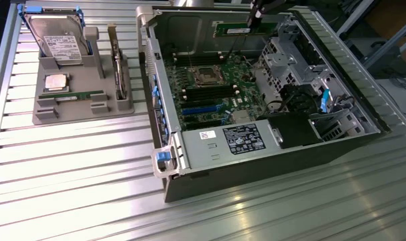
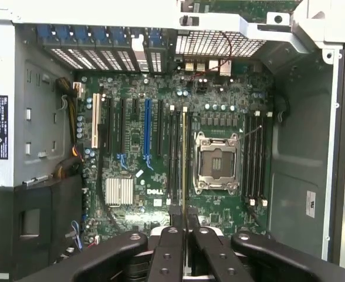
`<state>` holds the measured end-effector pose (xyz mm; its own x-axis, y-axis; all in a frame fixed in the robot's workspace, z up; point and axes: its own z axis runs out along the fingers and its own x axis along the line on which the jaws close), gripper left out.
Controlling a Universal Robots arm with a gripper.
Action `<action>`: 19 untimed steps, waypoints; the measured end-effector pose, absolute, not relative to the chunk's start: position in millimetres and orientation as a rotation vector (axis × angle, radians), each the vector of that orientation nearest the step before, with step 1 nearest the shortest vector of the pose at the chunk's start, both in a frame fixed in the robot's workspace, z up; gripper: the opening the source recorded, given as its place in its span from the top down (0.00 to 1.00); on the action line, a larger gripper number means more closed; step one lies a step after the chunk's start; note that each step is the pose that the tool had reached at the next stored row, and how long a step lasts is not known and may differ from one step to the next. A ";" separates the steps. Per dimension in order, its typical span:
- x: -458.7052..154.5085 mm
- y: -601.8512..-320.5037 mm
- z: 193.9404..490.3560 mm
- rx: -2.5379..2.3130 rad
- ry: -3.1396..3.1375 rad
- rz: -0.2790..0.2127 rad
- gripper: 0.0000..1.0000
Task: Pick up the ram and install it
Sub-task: 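Pick up the ram and move it above insertion slot, then insert the ram into the slot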
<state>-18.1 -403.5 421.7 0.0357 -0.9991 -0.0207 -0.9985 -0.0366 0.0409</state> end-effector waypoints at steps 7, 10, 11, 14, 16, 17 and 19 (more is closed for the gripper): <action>0.5 -402.6 420.0 2.250 -2.170 -0.068 0.88; 1.0 -402.3 419.7 2.250 -2.170 -0.068 0.88; 1.0 -402.3 419.7 2.250 -2.170 -0.068 0.88; 1.0 -402.3 419.7 2.250 -2.170 -0.068 0.88; 1.0 -402.3 419.7 2.250 -2.170 -0.068 0.88; 1.0 -402.3 419.7 2.250 -2.170 -0.068 0.88; 1.0 -402.3 419.0 2.250 -2.170 -0.068 0.88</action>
